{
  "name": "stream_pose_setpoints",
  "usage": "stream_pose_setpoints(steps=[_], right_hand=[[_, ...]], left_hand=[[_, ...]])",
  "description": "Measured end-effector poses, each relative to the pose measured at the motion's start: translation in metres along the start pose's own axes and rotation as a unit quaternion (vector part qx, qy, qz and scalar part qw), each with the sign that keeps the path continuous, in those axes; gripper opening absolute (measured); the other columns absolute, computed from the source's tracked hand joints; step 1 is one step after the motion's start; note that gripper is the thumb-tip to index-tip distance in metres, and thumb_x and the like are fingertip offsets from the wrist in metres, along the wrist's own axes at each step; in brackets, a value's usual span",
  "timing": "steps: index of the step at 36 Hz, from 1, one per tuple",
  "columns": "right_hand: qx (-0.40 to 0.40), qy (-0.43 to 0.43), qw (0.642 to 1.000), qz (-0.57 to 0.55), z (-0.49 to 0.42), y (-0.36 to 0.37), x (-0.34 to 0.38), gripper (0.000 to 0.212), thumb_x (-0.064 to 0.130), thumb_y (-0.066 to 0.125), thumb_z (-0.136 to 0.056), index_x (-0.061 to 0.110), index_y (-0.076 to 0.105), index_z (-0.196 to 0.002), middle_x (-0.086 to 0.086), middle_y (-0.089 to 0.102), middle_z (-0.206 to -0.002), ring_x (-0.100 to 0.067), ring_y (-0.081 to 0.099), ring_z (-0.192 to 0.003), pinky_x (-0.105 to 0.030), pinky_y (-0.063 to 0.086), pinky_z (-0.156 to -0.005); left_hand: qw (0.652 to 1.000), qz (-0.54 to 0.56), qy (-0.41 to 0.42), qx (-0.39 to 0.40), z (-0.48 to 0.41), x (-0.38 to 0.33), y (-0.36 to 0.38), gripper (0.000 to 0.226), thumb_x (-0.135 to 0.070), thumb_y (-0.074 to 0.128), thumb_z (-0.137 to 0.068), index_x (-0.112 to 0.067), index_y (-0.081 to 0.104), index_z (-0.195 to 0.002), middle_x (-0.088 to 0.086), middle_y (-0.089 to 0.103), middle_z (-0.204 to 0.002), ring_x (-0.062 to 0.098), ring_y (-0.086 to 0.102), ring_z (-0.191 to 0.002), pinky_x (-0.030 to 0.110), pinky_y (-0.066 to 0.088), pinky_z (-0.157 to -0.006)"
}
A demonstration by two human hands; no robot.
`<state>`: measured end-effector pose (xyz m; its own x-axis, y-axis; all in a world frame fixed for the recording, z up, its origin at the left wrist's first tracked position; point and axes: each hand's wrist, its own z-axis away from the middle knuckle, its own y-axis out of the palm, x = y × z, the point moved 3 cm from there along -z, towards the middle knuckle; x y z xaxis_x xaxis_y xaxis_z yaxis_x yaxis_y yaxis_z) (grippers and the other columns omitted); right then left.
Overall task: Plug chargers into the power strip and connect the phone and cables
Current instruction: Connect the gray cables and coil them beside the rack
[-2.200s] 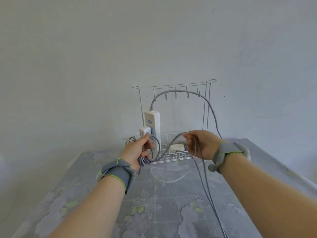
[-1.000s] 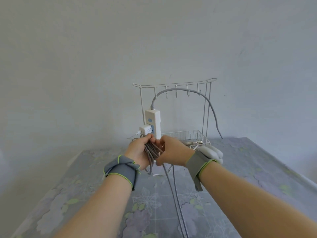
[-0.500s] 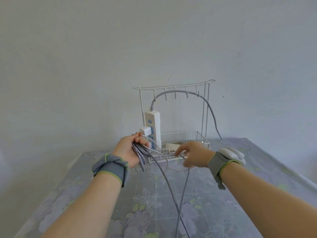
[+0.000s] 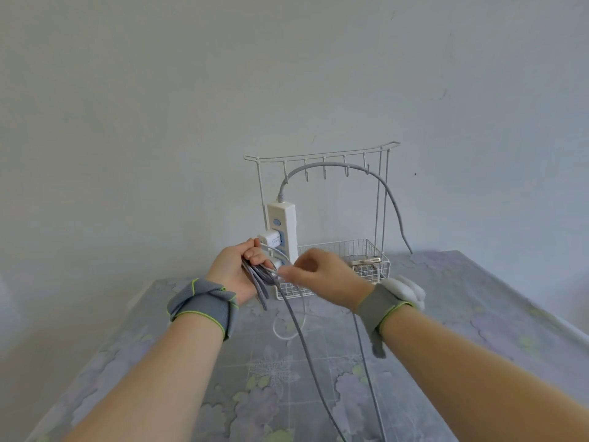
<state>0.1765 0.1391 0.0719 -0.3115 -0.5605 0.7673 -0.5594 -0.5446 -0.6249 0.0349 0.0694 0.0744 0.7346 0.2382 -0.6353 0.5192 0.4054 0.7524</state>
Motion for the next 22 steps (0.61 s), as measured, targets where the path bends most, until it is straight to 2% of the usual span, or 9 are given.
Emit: stream_pose_setpoints(steps=[1,3,6,8,11,13,15,18,22], right_hand=[[0.013,0.000,0.999,0.032,-0.001,0.009,0.005,0.065,0.068,0.067,-0.066,0.015,0.058,-0.102,0.002,0.066,-0.093,-0.012,0.061,-0.085,-0.030,0.052,-0.077],[0.012,0.006,0.995,0.096,-0.005,0.021,0.005,0.057,0.055,0.075,-0.065,0.014,0.053,-0.098,-0.001,0.066,-0.089,-0.016,0.060,-0.080,-0.034,0.051,-0.072],[0.029,0.039,0.996,0.071,-0.008,0.027,-0.004,0.030,0.023,0.068,-0.071,0.011,0.049,-0.091,-0.004,0.071,-0.077,-0.018,0.065,-0.071,-0.036,0.054,-0.071],[0.056,0.050,0.994,0.075,-0.009,0.026,-0.012,0.009,0.014,0.062,-0.077,0.012,0.053,-0.078,-0.004,0.070,-0.069,-0.017,0.063,-0.063,-0.031,0.053,-0.066],[0.151,0.105,0.980,0.074,-0.006,0.025,-0.031,0.016,0.021,0.060,-0.088,0.011,0.059,-0.076,0.000,0.066,-0.061,-0.011,0.056,-0.056,-0.024,0.051,-0.062],[0.190,0.149,0.969,0.044,-0.003,0.020,-0.043,0.021,0.025,0.058,-0.092,0.011,0.060,-0.076,0.001,0.065,-0.060,-0.011,0.058,-0.057,-0.024,0.052,-0.064],[0.203,0.191,0.959,-0.056,0.000,0.011,-0.051,0.023,0.023,0.057,-0.094,0.010,0.059,-0.076,-0.002,0.064,-0.062,-0.017,0.062,-0.066,-0.027,0.052,-0.067],[0.231,0.231,0.925,-0.194,0.004,-0.008,-0.059,0.025,0.022,0.054,-0.096,0.013,0.057,-0.074,-0.001,0.060,-0.064,-0.014,0.065,-0.070,-0.027,0.051,-0.068],[0.203,0.278,0.911,-0.227,0.005,-0.033,-0.072,0.025,0.022,0.058,-0.092,0.015,0.056,-0.068,0.001,0.064,-0.063,-0.015,0.067,-0.072,-0.032,0.047,-0.076]], left_hand=[[1.000,-0.002,0.001,0.000,0.000,0.000,0.000,0.030,-0.020,0.035,-0.101,-0.012,0.048,-0.074,-0.007,0.034,-0.039,0.007,0.035,-0.031,0.020,0.033,-0.059],[1.000,-0.004,0.003,0.000,-0.001,-0.001,0.000,0.030,-0.020,0.035,-0.101,-0.012,0.047,-0.074,-0.008,0.034,-0.039,0.007,0.035,-0.031,0.020,0.032,-0.061],[1.000,0.010,0.002,0.001,-0.001,-0.001,-0.001,0.030,-0.020,0.036,-0.101,-0.012,0.048,-0.074,-0.008,0.034,-0.040,0.007,0.035,-0.032,0.020,0.032,-0.059],[1.000,0.016,0.006,0.004,0.000,-0.001,0.000,0.030,-0.020,0.036,-0.101,-0.013,0.048,-0.074,-0.007,0.034,-0.041,0.007,0.035,-0.032,0.021,0.034,-0.058],[1.000,0.018,0.013,0.010,0.001,-0.002,0.000,0.030,-0.019,0.035,-0.101,-0.013,0.047,-0.074,-0.007,0.033,-0.040,0.007,0.034,-0.032,0.022,0.035,-0.057],[1.000,0.021,0.017,0.011,0.001,-0.004,-0.003,0.029,-0.019,0.036,-0.101,-0.013,0.048,-0.074,-0.007,0.033,-0.040,0.008,0.034,-0.032,0.022,0.037,-0.054],[1.000,0.021,0.019,0.012,0.000,-0.005,-0.008,0.029,-0.020,0.036,-0.101,-0.013,0.048,-0.075,-0.008,0.032,-0.040,0.008,0.033,-0.032,0.021,0.036,-0.054],[0.999,0.023,0.020,0.013,-0.002,-0.008,-0.015,0.030,-0.020,0.036,-0.101,-0.012,0.048,-0.074,-0.008,0.032,-0.039,0.007,0.031,-0.031,0.020,0.035,-0.051],[1.000,0.008,0.019,0.015,-0.004,-0.008,-0.019,0.030,-0.020,0.036,-0.100,-0.012,0.048,-0.074,-0.008,0.032,-0.038,0.007,0.030,-0.030,0.016,0.037,-0.041]])
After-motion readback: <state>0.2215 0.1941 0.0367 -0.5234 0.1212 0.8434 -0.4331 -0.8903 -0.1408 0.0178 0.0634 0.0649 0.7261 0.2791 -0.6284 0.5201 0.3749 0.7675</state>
